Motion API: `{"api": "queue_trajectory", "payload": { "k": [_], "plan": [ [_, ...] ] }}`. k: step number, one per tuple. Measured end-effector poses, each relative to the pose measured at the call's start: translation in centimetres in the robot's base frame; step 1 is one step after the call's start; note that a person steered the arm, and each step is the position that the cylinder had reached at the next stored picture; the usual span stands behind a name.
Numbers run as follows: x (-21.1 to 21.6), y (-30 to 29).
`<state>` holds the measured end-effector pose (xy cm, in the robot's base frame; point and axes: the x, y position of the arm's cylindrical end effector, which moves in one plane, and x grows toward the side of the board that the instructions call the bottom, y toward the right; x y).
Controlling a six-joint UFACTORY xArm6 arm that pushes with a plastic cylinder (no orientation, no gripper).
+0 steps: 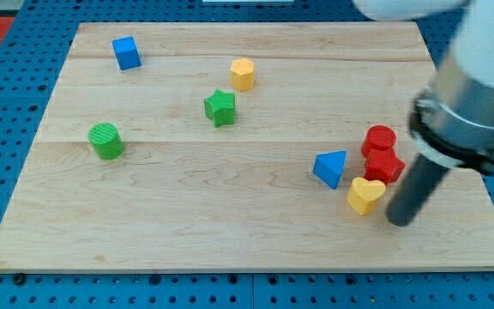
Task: Move yellow heart towards green star
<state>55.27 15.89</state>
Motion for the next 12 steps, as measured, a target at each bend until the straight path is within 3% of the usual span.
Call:
{"api": "queue_trajectory", "payload": {
  "k": [2,3,5,8,10,12],
  "plan": [
    [-1.3,-6.2],
    [-1.3,-6.2],
    [-1.8,0.4],
    [-4.3,-1.4],
    [-4.0,-7.3],
    [-5.4,-20.2]
  ]
}}
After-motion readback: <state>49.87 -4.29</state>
